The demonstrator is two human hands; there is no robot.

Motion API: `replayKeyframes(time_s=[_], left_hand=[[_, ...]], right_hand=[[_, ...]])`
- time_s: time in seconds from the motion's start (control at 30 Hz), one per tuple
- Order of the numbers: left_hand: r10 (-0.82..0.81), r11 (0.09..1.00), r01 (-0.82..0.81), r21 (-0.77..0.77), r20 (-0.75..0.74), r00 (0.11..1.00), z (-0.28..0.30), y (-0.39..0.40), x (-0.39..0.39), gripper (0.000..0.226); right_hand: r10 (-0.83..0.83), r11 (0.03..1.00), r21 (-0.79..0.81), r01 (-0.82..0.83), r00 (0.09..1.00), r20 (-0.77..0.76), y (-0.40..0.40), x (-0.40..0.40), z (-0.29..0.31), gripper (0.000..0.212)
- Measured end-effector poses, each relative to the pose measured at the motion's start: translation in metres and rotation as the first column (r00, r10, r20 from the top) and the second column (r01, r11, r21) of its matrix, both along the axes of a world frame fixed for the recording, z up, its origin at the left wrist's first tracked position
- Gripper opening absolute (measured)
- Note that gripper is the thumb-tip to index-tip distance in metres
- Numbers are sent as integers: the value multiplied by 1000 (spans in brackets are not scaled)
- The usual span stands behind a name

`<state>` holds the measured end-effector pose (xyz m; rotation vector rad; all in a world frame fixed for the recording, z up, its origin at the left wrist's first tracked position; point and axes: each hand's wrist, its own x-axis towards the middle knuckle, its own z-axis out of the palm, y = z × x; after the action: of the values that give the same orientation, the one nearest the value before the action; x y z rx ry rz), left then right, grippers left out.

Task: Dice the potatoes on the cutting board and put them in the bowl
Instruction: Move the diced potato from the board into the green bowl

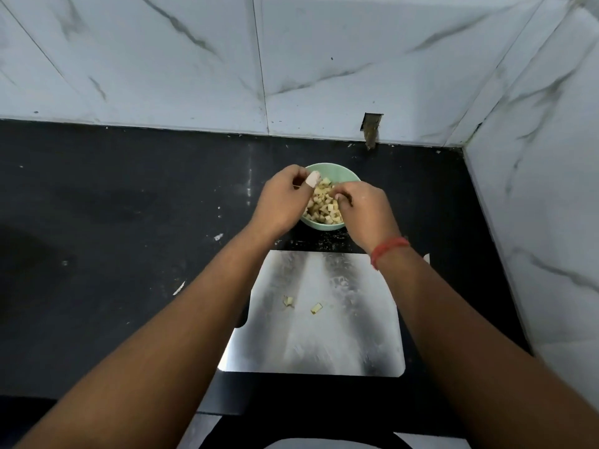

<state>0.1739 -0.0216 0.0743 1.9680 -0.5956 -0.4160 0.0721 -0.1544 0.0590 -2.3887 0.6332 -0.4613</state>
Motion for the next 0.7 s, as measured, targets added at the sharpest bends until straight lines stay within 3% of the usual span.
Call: replayKeyframes(time_s=[0.07,0.13,0.37,0.5,0.7], left_hand=[[-17,993,17,-113,-3,1000,-8,19,-13,11],[-101,988,100,-114,-6,995,-25,41,-28,7],[-362,914,327,240,117,925,-93,109,-57,19],[-534,809,366,461,313,786,-105,123,-59,34],[-587,784,329,526,458,668,-114,121,-65,21]], right_hand=[[67,997,-40,-65,996,57,11,-19,-8,21],[172,983,-68,-168,983,58,25,-41,-20,19],[482,864,-37,-503,845,-232,58,-87,-60,20],[511,836,-45,-546,806,-299,65,-96,-69,23],[462,825,-145,-546,800,-382,75,-102,-71,17]])
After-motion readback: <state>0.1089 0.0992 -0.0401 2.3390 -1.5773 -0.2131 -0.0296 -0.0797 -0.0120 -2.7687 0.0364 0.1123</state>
